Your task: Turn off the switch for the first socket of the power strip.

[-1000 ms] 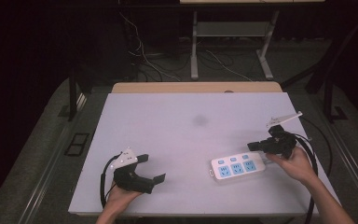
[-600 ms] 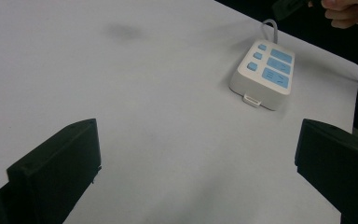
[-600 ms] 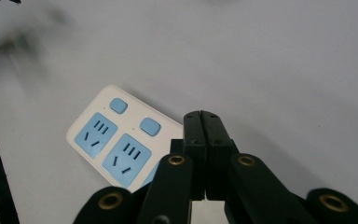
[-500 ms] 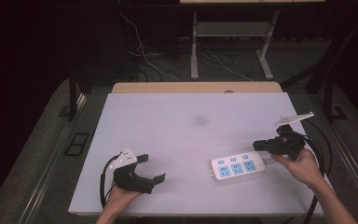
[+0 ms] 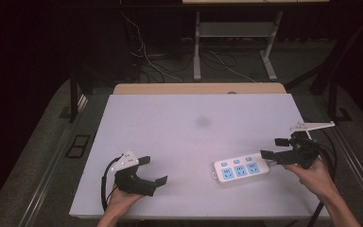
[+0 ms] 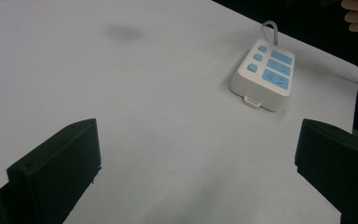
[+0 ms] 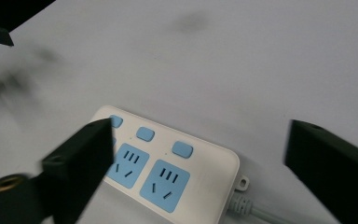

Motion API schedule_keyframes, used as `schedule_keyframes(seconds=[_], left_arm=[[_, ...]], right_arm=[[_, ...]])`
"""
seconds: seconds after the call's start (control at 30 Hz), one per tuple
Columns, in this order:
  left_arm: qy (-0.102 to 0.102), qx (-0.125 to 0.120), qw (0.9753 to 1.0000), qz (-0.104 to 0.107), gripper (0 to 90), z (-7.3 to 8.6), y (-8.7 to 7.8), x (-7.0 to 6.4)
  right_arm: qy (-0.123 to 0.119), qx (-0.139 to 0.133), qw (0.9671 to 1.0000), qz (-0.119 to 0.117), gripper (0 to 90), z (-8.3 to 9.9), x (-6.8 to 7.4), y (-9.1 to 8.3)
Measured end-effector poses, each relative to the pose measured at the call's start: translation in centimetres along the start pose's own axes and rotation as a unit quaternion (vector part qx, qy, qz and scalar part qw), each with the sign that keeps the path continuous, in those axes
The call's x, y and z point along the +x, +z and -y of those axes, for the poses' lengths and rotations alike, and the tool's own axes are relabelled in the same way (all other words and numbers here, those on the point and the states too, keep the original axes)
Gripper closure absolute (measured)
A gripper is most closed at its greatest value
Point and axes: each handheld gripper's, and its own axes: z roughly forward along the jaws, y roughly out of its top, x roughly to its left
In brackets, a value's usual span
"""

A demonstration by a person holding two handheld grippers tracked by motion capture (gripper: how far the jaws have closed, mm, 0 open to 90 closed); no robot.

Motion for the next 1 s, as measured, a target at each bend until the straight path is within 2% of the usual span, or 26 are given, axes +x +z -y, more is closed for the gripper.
schedule_keyframes(seconds=[0.1,0.3,0.5,1.0], left_arm=[[-0.001,0.000,1.0000,-0.001,0.0,0.0,0.0,0.0],[-0.002,0.000,1.0000,-0.001,0.0,0.0,0.0,0.0],[-0.002,0.000,1.0000,-0.001,0.0,0.0,0.0,0.0],[-0.001,0.002,1.0000,0.000,0.0,0.0,0.0,0.1]], right_arm=[[0.001,-0.021,0.9998,0.005,0.1,0.6,0.5,-0.6],[0.012,-0.050,0.9986,-0.010,0.1,1.3,0.8,-1.2],[0.018,-0.067,0.9973,-0.022,0.1,2.9,1.3,-1.0],[0.009,-0.072,0.9965,-0.042,0.2,5.8,2.4,1.3]])
